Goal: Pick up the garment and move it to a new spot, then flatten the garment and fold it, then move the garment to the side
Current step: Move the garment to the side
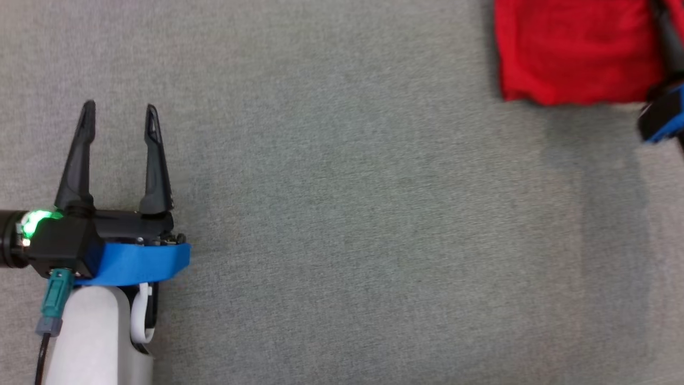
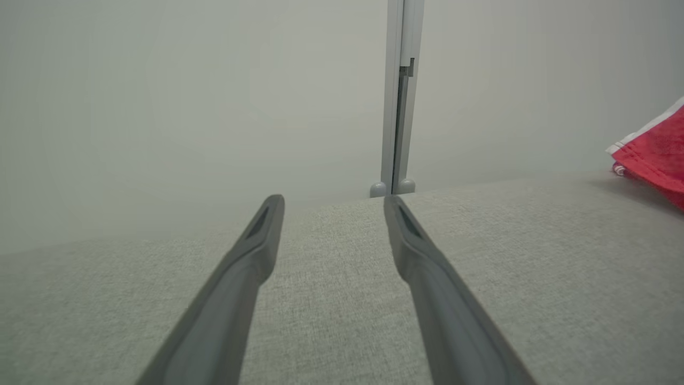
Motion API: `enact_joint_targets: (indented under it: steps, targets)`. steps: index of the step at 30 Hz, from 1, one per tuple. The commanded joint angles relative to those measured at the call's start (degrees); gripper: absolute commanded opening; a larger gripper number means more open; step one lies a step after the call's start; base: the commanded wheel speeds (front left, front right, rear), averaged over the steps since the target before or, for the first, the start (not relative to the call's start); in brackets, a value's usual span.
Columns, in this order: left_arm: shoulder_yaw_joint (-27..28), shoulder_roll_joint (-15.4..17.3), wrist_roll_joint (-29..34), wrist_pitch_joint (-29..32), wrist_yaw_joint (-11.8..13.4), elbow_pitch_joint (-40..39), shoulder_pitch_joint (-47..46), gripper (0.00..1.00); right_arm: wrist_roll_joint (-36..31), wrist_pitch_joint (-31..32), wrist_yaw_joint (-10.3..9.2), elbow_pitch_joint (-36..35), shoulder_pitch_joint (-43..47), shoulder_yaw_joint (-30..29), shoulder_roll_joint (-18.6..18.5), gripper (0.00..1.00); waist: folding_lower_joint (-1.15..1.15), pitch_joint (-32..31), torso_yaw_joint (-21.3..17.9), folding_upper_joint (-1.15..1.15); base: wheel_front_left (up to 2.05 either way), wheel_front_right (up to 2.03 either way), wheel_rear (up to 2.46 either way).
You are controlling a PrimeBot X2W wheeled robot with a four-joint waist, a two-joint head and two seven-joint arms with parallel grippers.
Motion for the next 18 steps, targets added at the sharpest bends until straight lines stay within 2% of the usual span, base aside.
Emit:
enact_joint_targets:
  steps: [1, 3, 5, 11, 15, 18]
  targets:
    - [0.0, 0.4, 0.3, -0.2, -0.3, -0.5, -1.4, 1.0, 0.6, 0.4, -0.01, 0.8, -2.0, 0.1, -1.7, 0.0, 0.0, 2.2, 1.4, 0.0, 0.0, 0.0, 0.0]
    - [-0.2, 0.6, 0.3, -0.2, -0.3, -1.3, -2.4, 1.0, 1.6, 2.0, -0.01, 3.3, -5.7, 1.0, -5.4, 0.0, 0.0, 4.2, 2.2, 0.0, 0.0, 0.0, 0.0]
    - [-0.3, 0.7, 0.4, -0.2, -0.3, -1.6, -2.7, 1.0, 2.2, 2.8, 0.0, 4.2, -6.6, 1.6, -6.5, 0.0, 0.0, 4.8, 2.5, 0.0, 0.0, 0.0, 0.0]
    - [-1.0, 1.0, 0.7, -0.2, -0.4, -3.1, -3.9, 1.0, 1.9, 4.8, -0.01, 9.0, -11.7, 4.3, -14.9, 0.0, 0.0, 7.0, 3.7, 0.0, 0.0, 0.0, 0.0]
    - [-0.9, 1.3, 0.8, -0.2, -0.2, -4.4, -4.1, 1.0, 0.9, 6.0, -0.01, 10.9, -14.2, 7.2, -18.4, 0.0, 0.0, 8.0, 3.9, 0.0, 0.0, 0.0, 0.0]
    - [-0.9, 1.4, 0.8, -0.2, 0.0, -5.1, -4.1, 1.0, 2.2, 5.9, 0.01, 11.7, -15.2, 8.5, -18.2, 0.0, 0.0, 8.6, 3.7, 0.0, 0.0, 0.0, 0.0]
